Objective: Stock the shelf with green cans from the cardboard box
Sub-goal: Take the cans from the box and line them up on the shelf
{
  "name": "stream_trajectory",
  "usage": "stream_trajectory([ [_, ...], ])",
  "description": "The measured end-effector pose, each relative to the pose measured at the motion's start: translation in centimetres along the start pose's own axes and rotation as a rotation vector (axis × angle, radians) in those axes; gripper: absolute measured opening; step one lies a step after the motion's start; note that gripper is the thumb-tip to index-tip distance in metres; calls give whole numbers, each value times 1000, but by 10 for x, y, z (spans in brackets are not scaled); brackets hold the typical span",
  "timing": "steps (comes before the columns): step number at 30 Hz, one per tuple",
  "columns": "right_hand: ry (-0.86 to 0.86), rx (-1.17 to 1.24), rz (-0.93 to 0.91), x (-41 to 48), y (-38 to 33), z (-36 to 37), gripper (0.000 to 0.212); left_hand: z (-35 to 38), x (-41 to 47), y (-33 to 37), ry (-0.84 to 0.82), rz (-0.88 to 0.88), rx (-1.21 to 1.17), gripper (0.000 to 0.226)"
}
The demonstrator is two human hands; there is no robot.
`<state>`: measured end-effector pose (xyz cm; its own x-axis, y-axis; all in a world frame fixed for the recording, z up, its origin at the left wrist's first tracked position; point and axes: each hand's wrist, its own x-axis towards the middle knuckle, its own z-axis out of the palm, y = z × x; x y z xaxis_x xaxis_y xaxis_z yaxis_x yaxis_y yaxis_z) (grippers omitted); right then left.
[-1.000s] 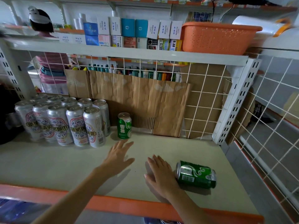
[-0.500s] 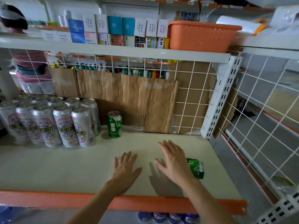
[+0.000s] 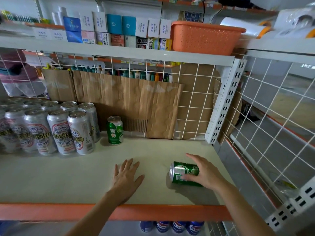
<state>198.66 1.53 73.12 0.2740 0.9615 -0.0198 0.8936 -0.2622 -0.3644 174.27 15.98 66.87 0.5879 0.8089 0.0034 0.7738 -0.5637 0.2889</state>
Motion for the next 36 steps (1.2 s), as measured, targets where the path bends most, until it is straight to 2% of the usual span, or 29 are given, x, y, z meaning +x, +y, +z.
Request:
stream_trajectory([
  [3, -46, 50, -31, -3, 5, 2, 116, 1, 1, -2, -7, -7, 0, 74],
  [5, -53, 44, -42, -4, 5, 3, 102, 1, -1, -1, -7, -3, -1, 65],
  [7, -11, 27, -46, -3, 4, 4, 84, 1, 0, -2, -9, -3, 5, 79],
  [10, 68, 63, -20, -4, -1, 5, 73, -1, -1, -2, 24, 25, 8, 101],
  [12, 100, 233, 17, -6, -7, 3, 73, -1, -3, -1, 94, 70, -9, 97],
  [14, 150, 494, 44, -9, -15, 0, 82, -3, -3, 1, 167, 117, -67, 91],
  [15, 177, 614, 49, -9, -19, -2, 84, -6, -1, 2, 183, 142, -108, 95],
  [17, 197, 799, 44, -11, -30, -10, 72, -16, 2, 7, 208, 214, -216, 102],
  [19, 150, 931, 29, -14, -43, -17, 63, -32, 2, 19, 220, 311, -382, 93],
  [22, 67, 1095, 61, -18, -57, -21, 60, -60, -5, 41, 196, 415, -587, 76],
  [26, -20, 1220, 90, -22, -74, -20, 65, -86, -13, 64, 100, 469, -858, 54],
  [31, -143, 1336, 111, -29, -87, -20, 37, -96, -18, 75, 15, 506, -1091, 52],
  [33, -178, 1370, 121, -30, -89, -18, 37, -99, -18, 75, -6, 481, -1151, 52],
  [36, -170, 1428, 121, -30, -90, -15, 49, -101, -18, 75, 61, 435, -1183, 52],
])
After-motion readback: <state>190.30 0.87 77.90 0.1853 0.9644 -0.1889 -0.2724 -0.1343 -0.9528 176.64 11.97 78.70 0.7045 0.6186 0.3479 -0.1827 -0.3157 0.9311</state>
